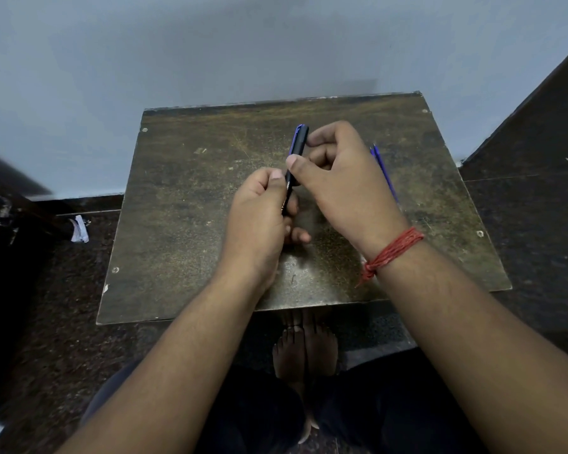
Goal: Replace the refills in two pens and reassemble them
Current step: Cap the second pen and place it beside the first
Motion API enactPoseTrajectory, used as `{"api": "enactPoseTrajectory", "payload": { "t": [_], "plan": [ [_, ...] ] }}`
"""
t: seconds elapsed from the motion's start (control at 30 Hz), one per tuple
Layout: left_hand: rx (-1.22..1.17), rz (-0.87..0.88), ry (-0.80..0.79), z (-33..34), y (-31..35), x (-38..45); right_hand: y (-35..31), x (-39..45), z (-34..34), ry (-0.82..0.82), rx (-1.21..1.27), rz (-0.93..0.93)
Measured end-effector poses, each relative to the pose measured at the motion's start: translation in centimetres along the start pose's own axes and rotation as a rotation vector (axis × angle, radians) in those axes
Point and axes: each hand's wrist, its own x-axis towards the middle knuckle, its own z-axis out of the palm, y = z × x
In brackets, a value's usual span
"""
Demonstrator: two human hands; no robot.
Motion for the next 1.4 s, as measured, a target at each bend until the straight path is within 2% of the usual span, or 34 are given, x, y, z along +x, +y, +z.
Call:
{"api": "enactPoseTrajectory", "payload": {
  "t": [0.33, 0.5, 0.6, 0.67, 0.83, 1.0, 1.13, 1.3, 1.4],
  "plan": [
    [0.283, 0.115, -0.074, 0.5, -0.5, -0.7, 0.2, 0.9, -1.5, 0.168, -0.086, -0.004],
    [0.343, 0.15, -0.032, 0.3, -0.8, -0.5, 0.6, 0.6, -1.3, 0.067, -0.211, 0.003],
    [0.369, 0.166, 0.012, 0.1, -0.7, -0.4, 0.5, 0.6, -1.4, 0.088, -0.266, -0.029],
    [0.414, 0.22, 0.071, -0.2, -0.8, -0.2, 0.4, 0.8, -1.7, 0.108, -0.374, -0.068],
    [0.571, 0.407, 0.205, -0.9, -0.6, 0.2, 0.7, 0.5, -1.1, 0.046, -0.832, -0.201],
    [0.853, 0.588, 0.223, -1.6, -0.6, 0.7, 1.3, 0.6, -0.5, 0.026, -0.976, -0.226],
    [1.007, 0.558, 0.195, -1.8, -0.6, 0.7, 1.2, 0.6, -0.6, 0.01, -0.991, -0.208],
    [1.067, 0.5, 0.172, -2.5, -0.5, 1.2, 0.7, 0.9, -3.1, 0.041, -0.899, -0.144],
    [1.119, 0.457, 0.168, -2.8, -0.6, 1.4, 1.1, 0.7, -4.2, 0.003, -0.897, -0.066]
  ]
}}
